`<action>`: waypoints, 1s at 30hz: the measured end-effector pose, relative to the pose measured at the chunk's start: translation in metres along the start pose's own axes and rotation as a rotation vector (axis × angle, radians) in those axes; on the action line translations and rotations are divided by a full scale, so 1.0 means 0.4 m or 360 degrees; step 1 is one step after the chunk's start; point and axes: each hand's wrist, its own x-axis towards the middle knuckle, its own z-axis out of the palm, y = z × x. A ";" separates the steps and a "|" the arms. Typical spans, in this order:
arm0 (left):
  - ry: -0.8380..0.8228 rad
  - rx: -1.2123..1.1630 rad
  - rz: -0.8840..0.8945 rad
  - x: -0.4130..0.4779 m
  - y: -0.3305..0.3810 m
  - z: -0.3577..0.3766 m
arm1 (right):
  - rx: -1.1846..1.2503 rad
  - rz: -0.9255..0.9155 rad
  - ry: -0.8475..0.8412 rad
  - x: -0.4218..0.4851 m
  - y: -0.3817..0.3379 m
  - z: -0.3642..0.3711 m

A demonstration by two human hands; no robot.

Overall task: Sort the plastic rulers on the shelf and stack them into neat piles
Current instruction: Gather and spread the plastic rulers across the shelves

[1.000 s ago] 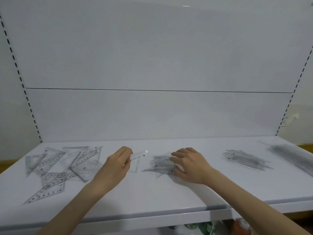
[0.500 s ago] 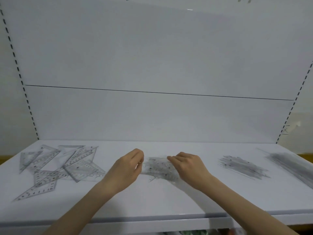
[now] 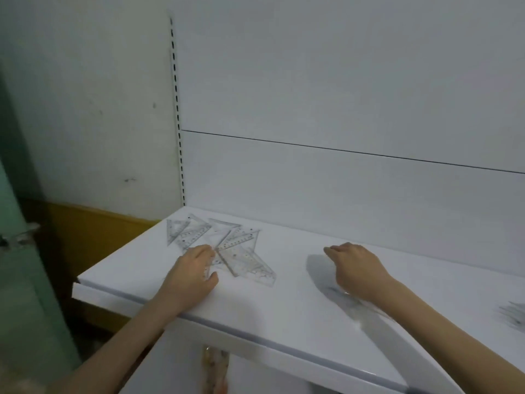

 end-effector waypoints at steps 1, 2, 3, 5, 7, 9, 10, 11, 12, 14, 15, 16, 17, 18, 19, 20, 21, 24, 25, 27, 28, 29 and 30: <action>-0.0065 0.0087 -0.0091 -0.004 -0.021 -0.011 | 0.0100 -0.0062 0.0052 0.026 -0.042 0.007; -0.0121 0.0161 -0.0157 -0.007 -0.040 -0.020 | 0.0216 -0.0139 0.0078 0.049 -0.087 0.014; -0.0163 0.0198 -0.0209 -0.010 -0.057 -0.028 | 0.0317 -0.0208 0.0057 0.070 -0.134 0.019; -0.0211 0.0175 -0.0270 -0.017 -0.082 -0.041 | 0.0444 -0.0296 -0.0066 0.111 -0.222 0.029; -0.0184 0.0102 -0.0271 -0.021 -0.101 -0.048 | 0.0448 -0.0302 -0.0158 0.147 -0.294 0.031; -0.0103 -0.0002 -0.0287 -0.022 -0.114 -0.053 | 0.0402 -0.0285 -0.0177 0.172 -0.343 0.036; -0.0085 -0.0059 -0.0311 -0.024 -0.114 -0.058 | 0.0393 -0.0281 -0.0180 0.179 -0.359 0.038; -0.0076 -0.0118 -0.0338 -0.025 -0.113 -0.063 | 0.0394 -0.0276 -0.0171 0.183 -0.370 0.041; -0.0079 -0.0171 -0.0370 -0.027 -0.112 -0.067 | 0.0417 -0.0266 -0.0153 0.184 -0.377 0.043; -0.0064 -0.0231 -0.0381 -0.027 -0.111 -0.073 | 0.0434 -0.0245 -0.0136 0.178 -0.389 0.037; -0.0049 -0.0257 -0.0366 -0.028 -0.111 -0.075 | 0.0424 -0.0246 -0.0136 0.175 -0.393 0.033; -0.0044 -0.0290 -0.0358 -0.027 -0.111 -0.076 | 0.0415 -0.0246 -0.0127 0.174 -0.394 0.030; -0.0032 -0.0330 -0.0348 -0.027 -0.111 -0.077 | 0.0377 -0.0240 -0.0111 0.173 -0.394 0.026; -0.0021 -0.0373 -0.0343 -0.025 -0.112 -0.077 | 0.0332 -0.0258 -0.0049 0.167 -0.395 0.021; -0.0002 -0.0415 -0.0334 -0.024 -0.110 -0.079 | 0.0255 -0.0300 0.0065 0.163 -0.394 0.022; 0.0009 -0.0433 -0.0322 -0.022 -0.108 -0.082 | 0.0111 -0.0372 0.0186 0.161 -0.392 0.026; 0.0012 -0.0435 -0.0301 -0.020 -0.104 -0.086 | 0.0051 -0.0367 0.0208 0.154 -0.391 0.022; -0.0036 -0.0377 -0.0198 -0.013 -0.087 -0.094 | 0.0172 -0.0317 0.0433 0.152 -0.363 0.024; -0.0051 -0.0366 -0.0163 -0.007 -0.078 -0.094 | 0.0179 -0.0288 0.0523 0.144 -0.351 0.022; -0.0085 -0.0382 -0.0110 0.009 -0.049 -0.091 | 0.0197 -0.0173 0.0671 0.125 -0.316 0.008; -0.0113 -0.0404 -0.0085 0.020 -0.024 -0.087 | 0.0189 -0.0094 0.0718 0.112 -0.294 0.004; -0.0147 -0.0421 -0.0053 0.030 0.006 -0.080 | 0.0173 -0.0011 0.0740 0.096 -0.270 0.006; -0.0184 -0.0432 -0.0004 0.039 0.044 -0.071 | 0.0174 0.0054 0.0727 0.076 -0.242 0.013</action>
